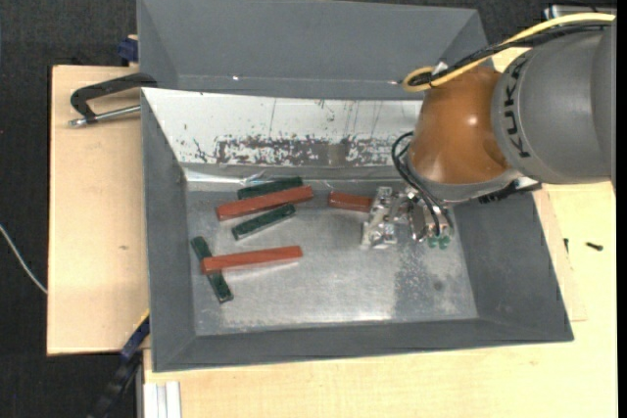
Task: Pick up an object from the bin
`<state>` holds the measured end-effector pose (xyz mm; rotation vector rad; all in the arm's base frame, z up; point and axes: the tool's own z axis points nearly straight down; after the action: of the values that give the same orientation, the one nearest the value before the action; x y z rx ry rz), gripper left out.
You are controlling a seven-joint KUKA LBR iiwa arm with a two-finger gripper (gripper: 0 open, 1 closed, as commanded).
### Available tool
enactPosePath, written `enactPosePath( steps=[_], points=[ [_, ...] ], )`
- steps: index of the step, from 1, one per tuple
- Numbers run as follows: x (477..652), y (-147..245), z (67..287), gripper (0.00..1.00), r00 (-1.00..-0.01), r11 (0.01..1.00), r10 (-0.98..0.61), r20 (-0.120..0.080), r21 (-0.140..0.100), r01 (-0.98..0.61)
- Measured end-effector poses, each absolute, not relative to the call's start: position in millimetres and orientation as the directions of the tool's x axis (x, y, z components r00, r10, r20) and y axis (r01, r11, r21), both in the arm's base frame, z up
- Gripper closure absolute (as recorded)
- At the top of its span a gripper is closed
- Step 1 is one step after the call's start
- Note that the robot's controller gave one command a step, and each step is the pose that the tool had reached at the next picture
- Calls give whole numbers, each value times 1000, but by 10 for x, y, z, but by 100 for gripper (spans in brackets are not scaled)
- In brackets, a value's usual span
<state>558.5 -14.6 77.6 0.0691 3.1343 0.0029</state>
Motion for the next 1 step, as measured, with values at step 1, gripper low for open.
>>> enactPosePath(
  steps=[1],
  points=[
    [5594, -191, 1105, 100, -999, 999, 33, 3, 1, 33]
  ],
)
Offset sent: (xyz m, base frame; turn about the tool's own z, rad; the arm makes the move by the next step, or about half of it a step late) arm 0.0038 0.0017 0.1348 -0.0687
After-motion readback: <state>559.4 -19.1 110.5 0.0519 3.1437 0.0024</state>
